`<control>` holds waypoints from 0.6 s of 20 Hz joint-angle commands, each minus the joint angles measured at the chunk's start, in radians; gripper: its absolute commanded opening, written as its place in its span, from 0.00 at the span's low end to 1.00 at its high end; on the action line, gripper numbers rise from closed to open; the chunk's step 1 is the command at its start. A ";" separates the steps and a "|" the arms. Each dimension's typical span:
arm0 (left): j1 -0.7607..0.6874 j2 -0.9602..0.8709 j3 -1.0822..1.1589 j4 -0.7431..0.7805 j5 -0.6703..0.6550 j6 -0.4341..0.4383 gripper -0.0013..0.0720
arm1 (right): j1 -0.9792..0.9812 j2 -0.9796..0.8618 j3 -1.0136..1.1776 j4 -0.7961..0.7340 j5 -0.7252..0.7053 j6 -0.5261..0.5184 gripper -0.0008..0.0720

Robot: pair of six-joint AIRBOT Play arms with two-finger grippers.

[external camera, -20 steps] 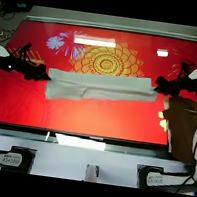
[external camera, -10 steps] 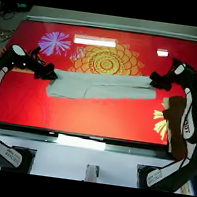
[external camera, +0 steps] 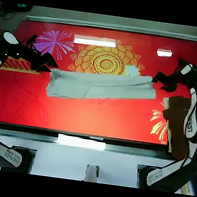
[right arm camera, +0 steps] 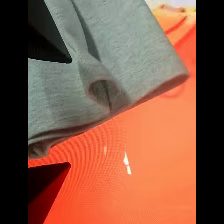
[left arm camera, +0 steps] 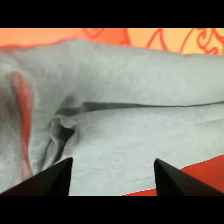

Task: Fold the shirts.

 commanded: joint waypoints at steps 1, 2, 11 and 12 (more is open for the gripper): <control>-0.015 0.064 0.068 -0.002 -0.026 0.023 0.83 | -0.024 -0.039 0.002 0.068 0.031 0.010 0.93; -0.021 0.083 0.070 -0.002 -0.025 0.024 0.83 | -0.023 -0.052 0.002 0.089 0.034 0.009 0.93; -0.126 0.161 0.071 -0.006 -0.016 0.024 0.83 | -0.023 -0.105 0.000 0.257 0.064 0.002 0.92; -0.139 0.161 0.071 -0.006 -0.016 0.026 0.83 | -0.023 -0.113 0.000 0.267 0.077 0.002 0.92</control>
